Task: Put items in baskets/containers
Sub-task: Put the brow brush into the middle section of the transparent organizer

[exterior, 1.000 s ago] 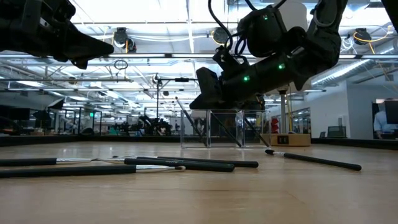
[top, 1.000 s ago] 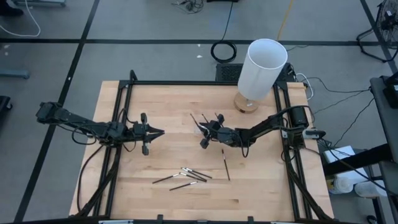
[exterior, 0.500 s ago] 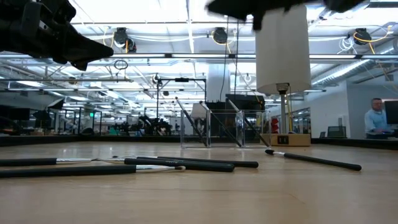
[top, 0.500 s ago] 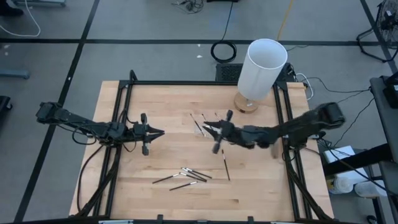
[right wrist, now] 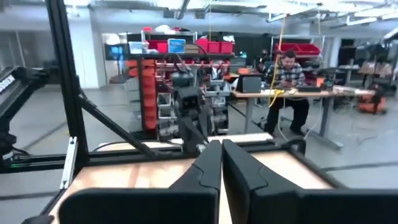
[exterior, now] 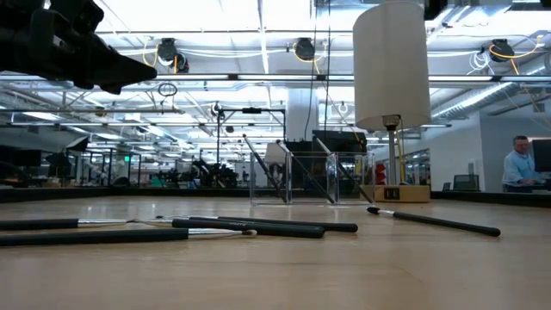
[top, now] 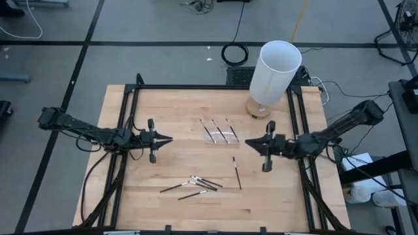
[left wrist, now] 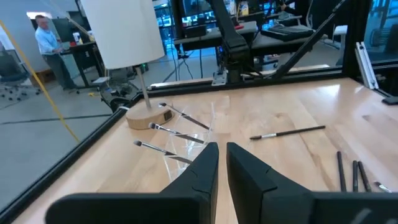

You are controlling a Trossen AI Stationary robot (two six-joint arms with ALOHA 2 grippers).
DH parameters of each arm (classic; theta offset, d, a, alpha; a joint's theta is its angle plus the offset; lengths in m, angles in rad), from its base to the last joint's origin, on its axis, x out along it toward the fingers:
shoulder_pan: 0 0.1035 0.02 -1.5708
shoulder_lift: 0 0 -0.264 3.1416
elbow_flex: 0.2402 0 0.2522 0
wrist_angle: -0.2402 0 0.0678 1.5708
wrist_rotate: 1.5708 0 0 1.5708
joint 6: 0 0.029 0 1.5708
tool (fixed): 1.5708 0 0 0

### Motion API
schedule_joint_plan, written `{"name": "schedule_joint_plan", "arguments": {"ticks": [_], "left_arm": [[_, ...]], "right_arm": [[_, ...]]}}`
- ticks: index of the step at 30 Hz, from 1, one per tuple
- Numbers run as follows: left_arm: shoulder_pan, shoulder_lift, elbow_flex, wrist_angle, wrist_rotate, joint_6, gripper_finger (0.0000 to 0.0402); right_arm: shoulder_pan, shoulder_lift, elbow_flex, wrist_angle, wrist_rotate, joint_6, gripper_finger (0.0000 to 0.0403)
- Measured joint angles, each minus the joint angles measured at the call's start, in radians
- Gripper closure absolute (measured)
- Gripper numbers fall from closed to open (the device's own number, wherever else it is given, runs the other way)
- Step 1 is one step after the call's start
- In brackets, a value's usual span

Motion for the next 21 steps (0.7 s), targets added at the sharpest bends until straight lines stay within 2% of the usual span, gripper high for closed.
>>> {"name": "schedule_joint_plan", "arguments": {"ticks": [5,10,16,21], "left_arm": [[0.000,0.000,0.000,0.017,0.000,-0.066,0.0360],[0.000,0.000,0.000,0.030,-0.001,-0.051,0.0360],[0.000,0.000,0.000,-0.001,-0.002,-0.008,0.0360],[0.000,0.000,0.000,0.001,-0.002,0.052,0.0360]], "right_arm": [[-0.039,-0.080,-0.263,0.314,-0.113,0.046,0.0402],[-0.064,-0.106,-0.454,0.553,-0.125,0.062,0.0403],[-0.086,-0.102,-0.491,0.580,-0.131,0.078,0.0403],[-0.084,-0.098,-0.483,0.554,-0.133,0.009,0.0403]]}}
